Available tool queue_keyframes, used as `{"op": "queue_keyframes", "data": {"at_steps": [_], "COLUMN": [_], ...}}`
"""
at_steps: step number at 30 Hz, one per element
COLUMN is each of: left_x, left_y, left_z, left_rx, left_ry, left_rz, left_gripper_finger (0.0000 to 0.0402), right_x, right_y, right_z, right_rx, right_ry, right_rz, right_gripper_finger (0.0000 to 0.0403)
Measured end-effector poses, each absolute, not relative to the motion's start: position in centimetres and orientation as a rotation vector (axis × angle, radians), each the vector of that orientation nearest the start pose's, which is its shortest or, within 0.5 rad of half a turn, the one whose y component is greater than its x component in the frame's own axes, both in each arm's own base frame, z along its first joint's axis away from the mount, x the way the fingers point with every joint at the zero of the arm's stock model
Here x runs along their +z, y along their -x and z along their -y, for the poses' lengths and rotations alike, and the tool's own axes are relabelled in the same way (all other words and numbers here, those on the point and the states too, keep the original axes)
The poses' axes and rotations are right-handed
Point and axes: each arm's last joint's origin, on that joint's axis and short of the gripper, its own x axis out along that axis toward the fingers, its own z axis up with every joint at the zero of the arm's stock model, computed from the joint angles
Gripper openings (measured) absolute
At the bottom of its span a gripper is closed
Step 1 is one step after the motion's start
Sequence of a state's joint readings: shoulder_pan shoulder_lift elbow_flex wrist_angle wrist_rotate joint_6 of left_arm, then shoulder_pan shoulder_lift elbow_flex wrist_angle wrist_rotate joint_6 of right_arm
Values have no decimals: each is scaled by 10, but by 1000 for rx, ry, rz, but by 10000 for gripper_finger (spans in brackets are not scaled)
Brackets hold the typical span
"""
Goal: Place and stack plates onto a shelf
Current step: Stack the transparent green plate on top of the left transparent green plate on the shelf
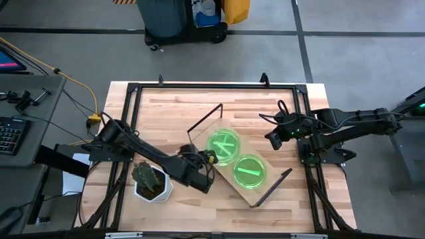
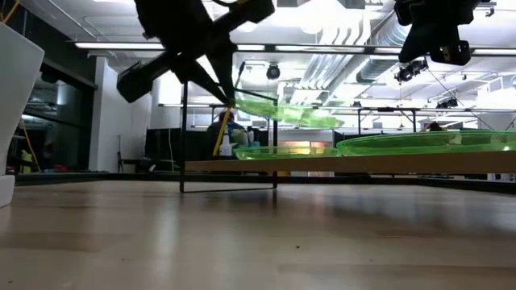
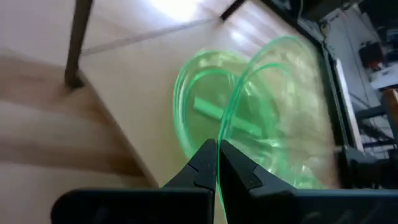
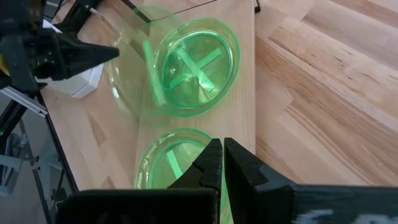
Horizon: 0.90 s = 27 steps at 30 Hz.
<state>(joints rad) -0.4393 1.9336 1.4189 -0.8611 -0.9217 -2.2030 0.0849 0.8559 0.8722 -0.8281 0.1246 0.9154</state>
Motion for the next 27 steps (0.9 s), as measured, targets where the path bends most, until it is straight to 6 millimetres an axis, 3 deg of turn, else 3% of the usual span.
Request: {"op": "queue_keyframes", "data": {"at_steps": [5,18,27], "left_x": [198,197,196], "left_y": [-351,-359,-360], "left_z": [136,105,102], "left_rx": [1169,1243,1244], "left_ry": [1136,1050,1029], "left_rz": [-128,-157,-195], "left_gripper_finger": [0,0,4], "right_x": [297,297,297], "right_y": [-157,-157,-157], "right_z": [-10,-10,-10], "right_rx": [-397,-391,-391], "right_ry": [-768,-755,-754], "right_rz": [-731,-730,-730], "right_gripper_finger": [0,0,0]}}
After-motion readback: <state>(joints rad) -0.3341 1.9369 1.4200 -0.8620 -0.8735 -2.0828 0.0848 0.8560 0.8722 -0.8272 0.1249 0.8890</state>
